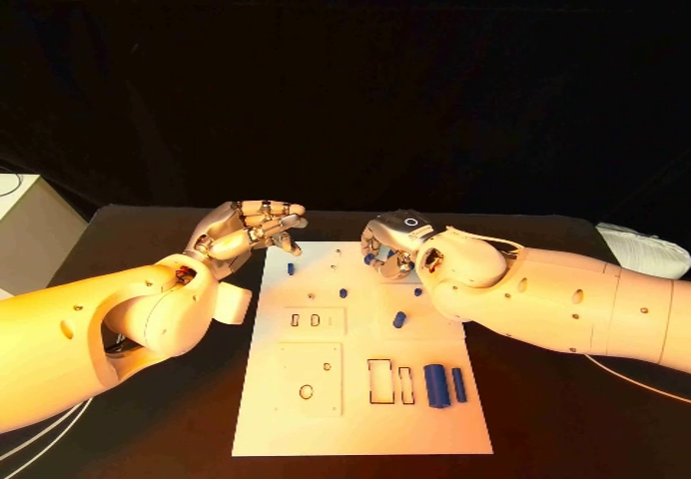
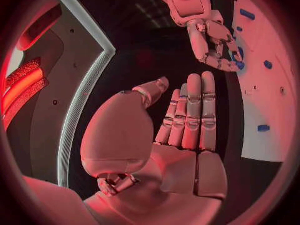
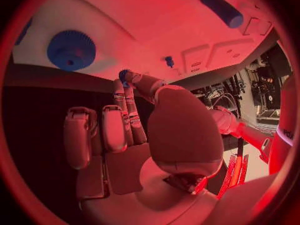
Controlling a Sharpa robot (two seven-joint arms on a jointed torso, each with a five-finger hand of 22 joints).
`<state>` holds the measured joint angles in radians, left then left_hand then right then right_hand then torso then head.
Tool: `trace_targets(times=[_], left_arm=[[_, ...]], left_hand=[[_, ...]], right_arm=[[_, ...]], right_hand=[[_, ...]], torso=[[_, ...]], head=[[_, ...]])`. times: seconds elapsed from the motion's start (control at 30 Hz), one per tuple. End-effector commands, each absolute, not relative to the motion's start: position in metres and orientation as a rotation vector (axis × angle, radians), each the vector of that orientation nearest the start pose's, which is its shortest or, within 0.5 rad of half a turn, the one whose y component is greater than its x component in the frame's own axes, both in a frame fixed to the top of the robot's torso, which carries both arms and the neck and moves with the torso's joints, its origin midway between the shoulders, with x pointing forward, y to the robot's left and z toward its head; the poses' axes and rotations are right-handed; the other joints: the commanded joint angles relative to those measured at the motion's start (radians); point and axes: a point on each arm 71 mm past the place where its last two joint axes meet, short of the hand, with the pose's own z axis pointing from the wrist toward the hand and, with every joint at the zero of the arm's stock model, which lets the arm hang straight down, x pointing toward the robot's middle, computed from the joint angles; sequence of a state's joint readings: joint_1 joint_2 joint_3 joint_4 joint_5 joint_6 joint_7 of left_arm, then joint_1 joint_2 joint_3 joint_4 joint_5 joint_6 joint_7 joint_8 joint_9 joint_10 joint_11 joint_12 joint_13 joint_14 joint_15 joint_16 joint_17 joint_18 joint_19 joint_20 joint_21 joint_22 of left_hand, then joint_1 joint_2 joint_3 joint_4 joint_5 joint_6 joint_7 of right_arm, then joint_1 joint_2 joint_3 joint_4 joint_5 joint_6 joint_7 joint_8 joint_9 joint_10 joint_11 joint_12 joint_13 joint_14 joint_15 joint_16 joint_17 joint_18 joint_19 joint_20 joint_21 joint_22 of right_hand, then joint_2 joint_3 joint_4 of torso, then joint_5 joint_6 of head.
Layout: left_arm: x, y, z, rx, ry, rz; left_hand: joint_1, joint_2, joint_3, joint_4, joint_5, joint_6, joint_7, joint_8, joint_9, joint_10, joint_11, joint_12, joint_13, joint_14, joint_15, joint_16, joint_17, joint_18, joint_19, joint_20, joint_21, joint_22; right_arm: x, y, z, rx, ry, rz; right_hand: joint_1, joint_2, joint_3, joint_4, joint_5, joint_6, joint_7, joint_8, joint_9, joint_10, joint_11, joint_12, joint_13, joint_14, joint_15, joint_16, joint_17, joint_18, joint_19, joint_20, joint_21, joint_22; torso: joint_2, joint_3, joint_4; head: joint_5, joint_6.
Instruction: Assemble the parts on the task board
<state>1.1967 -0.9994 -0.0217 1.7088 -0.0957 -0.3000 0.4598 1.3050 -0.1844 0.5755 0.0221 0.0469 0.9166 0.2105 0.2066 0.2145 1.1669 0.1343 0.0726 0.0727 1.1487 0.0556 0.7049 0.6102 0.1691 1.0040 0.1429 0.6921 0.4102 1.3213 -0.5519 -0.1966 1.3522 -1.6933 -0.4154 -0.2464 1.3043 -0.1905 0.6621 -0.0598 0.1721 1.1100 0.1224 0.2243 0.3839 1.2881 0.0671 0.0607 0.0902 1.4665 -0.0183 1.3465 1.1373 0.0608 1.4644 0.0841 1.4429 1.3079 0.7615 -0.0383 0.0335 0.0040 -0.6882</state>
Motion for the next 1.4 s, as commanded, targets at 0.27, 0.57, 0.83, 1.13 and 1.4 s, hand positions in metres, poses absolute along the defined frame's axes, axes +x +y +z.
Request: trace_targets(times=[0.27,0.57,0.83,1.13,1.4], left_arm=[[0.453,0.223,-0.150,-0.952,1.386,-1.655],[0.454,0.222,-0.151,-0.952,1.388,-1.658],[0.454,0.222,-0.151,-0.952,1.390,-1.657],[0.454,0.221,-0.150,-0.951,1.391,-1.658],[0.454,0.221,-0.150,-0.950,1.392,-1.659]], left_hand=[[0.001,0.006,0.007,-0.004,0.004,-0.004,0.002,-0.007,0.001,-0.005,0.002,-0.006,0.000,-0.010,0.001,0.007,0.001,0.010,-0.010,0.002,0.009,0.003],[0.001,0.006,0.007,-0.004,0.004,-0.004,0.002,-0.007,0.001,-0.005,0.002,-0.006,0.000,-0.010,0.001,0.007,0.001,0.010,-0.010,0.002,0.009,0.003],[0.001,0.006,0.007,-0.004,0.004,-0.004,0.002,-0.007,0.001,-0.005,0.002,-0.006,0.000,-0.010,0.001,0.007,0.001,0.010,-0.010,0.002,0.009,0.003],[0.000,0.005,0.007,-0.005,0.004,-0.005,0.002,-0.007,0.001,-0.007,0.002,-0.006,0.000,-0.012,0.001,0.008,0.001,0.010,-0.013,0.003,0.012,0.005],[0.000,0.005,0.007,-0.005,0.004,-0.005,0.002,-0.007,0.001,-0.007,0.002,-0.006,0.000,-0.012,0.001,0.008,0.001,0.010,-0.013,0.003,0.012,0.005]], right_arm=[[0.517,-0.087,-0.168,-0.371,1.362,0.485],[0.519,-0.074,-0.168,-0.374,1.355,0.503],[0.518,-0.068,-0.173,-0.379,1.376,0.518],[0.519,-0.065,-0.175,-0.376,1.383,0.514],[0.520,-0.066,-0.177,-0.379,1.395,0.490]], right_hand=[[0.030,0.036,0.005,-0.006,0.007,-0.003,0.003,0.008,0.002,0.024,-0.014,0.004,0.021,0.035,-0.008,0.007,0.001,-0.020,0.035,-0.007,0.003,0.072],[0.029,0.035,0.006,-0.008,0.007,-0.004,0.004,0.008,0.004,0.023,-0.013,0.003,0.021,0.035,-0.008,0.006,-0.002,-0.020,0.034,-0.007,0.002,0.070],[0.029,0.035,0.007,-0.008,0.006,-0.004,0.004,0.009,0.005,0.023,-0.013,0.003,0.021,0.035,-0.008,0.007,-0.002,-0.020,0.034,-0.007,0.001,0.069],[0.029,0.035,0.010,-0.010,0.005,-0.007,0.005,0.009,0.007,0.022,-0.012,0.003,0.021,0.034,-0.008,0.007,-0.002,-0.019,0.033,-0.007,0.000,0.067],[0.028,0.035,0.012,-0.011,0.004,-0.008,0.006,0.009,0.009,0.021,-0.012,0.002,0.021,0.034,-0.008,0.007,-0.003,-0.019,0.032,-0.007,0.000,0.066]], torso=[[0.008,-0.0028,0.0042],[0.015,-0.0087,0.0138],[0.023,-0.0131,0.0198],[0.027,-0.0158,0.0236],[0.028,-0.0150,0.0233]], head=[[-0.006,0.001],[-0.013,0.004],[-0.006,0.003],[-0.007,0.002],[-0.003,0.000]])
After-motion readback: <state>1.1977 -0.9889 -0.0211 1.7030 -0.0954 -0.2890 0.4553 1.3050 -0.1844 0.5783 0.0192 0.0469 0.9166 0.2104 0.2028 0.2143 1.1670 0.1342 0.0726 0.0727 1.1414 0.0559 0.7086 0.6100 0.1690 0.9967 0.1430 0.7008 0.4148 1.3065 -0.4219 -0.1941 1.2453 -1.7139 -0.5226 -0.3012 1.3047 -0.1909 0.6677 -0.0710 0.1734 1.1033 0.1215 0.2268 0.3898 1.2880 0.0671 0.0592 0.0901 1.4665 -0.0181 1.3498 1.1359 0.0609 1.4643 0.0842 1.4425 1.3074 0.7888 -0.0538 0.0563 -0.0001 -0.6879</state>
